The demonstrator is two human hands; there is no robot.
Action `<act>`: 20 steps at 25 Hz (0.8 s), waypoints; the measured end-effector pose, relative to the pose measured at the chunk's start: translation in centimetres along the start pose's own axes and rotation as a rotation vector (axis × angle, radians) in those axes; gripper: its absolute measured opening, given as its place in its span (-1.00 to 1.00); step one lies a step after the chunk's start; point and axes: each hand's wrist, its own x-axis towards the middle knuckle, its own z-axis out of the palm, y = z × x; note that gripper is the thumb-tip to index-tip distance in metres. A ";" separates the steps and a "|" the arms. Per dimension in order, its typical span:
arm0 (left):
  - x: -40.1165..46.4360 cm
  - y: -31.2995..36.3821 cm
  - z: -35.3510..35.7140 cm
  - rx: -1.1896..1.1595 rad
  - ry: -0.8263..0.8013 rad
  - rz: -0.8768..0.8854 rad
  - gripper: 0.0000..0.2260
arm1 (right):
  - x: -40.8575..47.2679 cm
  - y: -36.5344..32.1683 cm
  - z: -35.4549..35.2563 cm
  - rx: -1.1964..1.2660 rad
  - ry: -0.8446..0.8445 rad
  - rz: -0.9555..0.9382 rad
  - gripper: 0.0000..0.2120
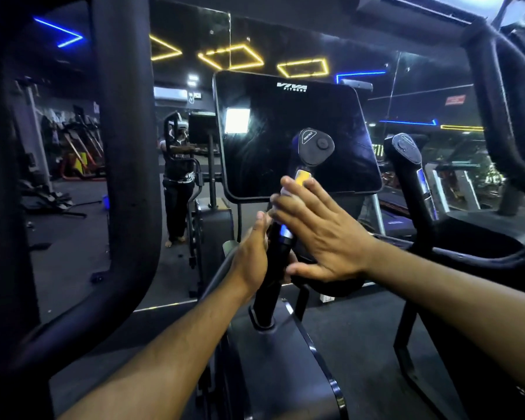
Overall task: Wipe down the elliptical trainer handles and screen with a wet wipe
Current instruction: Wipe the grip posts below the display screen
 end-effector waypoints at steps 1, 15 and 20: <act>-0.1 0.1 0.0 -0.020 0.005 0.002 -0.46 | -0.6 -0.8 0.3 0.012 -0.011 -0.024 -0.15; 1.3 -1.0 -0.4 -0.105 -0.034 -0.117 -0.41 | 4.5 5.3 -3.7 -0.217 -0.114 -0.183 -0.34; 1.1 -0.8 -0.3 -0.103 -0.029 -0.097 -0.47 | 7.0 7.7 -4.0 -0.087 -0.037 -0.172 -0.50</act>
